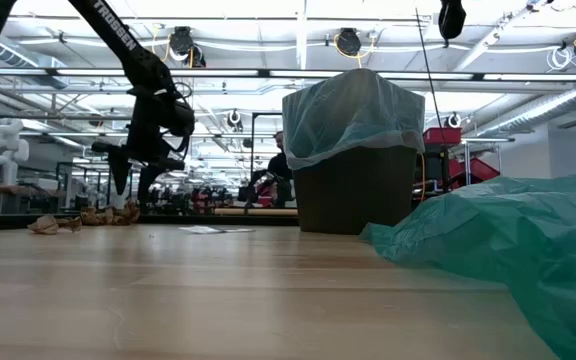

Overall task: Place trash/remove bag and relplace
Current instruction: Put the brown napkin into the black trash bin

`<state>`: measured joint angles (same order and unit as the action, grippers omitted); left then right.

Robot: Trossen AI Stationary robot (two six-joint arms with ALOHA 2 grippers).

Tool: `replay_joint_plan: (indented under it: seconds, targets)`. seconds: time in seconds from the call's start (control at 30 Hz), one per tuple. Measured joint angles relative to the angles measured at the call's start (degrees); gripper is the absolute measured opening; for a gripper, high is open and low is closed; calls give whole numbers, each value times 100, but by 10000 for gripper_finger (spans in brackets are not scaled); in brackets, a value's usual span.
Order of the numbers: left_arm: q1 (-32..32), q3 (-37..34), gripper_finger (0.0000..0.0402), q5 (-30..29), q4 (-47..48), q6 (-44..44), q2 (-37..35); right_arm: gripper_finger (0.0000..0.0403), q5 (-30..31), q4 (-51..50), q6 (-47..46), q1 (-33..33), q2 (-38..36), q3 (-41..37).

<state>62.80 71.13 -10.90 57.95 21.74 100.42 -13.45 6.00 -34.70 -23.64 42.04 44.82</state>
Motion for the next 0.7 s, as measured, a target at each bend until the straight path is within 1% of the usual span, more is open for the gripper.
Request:
replay_joint_plan:
  seconds: [0.1, 0.23, 0.33, 0.47, 0.57, 0.7]
  targets:
    - [-98, 33, 208, 44, 196, 9, 0, 84, 0, 0, 0, 0, 0, 0]
    - [-297, 193, 208, 367, 412, 50, 0, 84, -4, 0, 2, 0, -1, 0]
    - [-523, 288, 208, 475, 431, 58, 0, 84, -8, -2, 46, 0, -2, 0]
    - [-877, 513, 208, 580, 456, 377, -2, 84, -11, 0, 85, 0, -2, 0]
    - [-1211, 702, 208, 824, 206, 642, -4, 84, -11, 0, 87, 0, -2, 0]
    - [-1632, 758, 208, 854, -700, 1183, -1, 84, -11, 0, 88, 0, -2, 0]
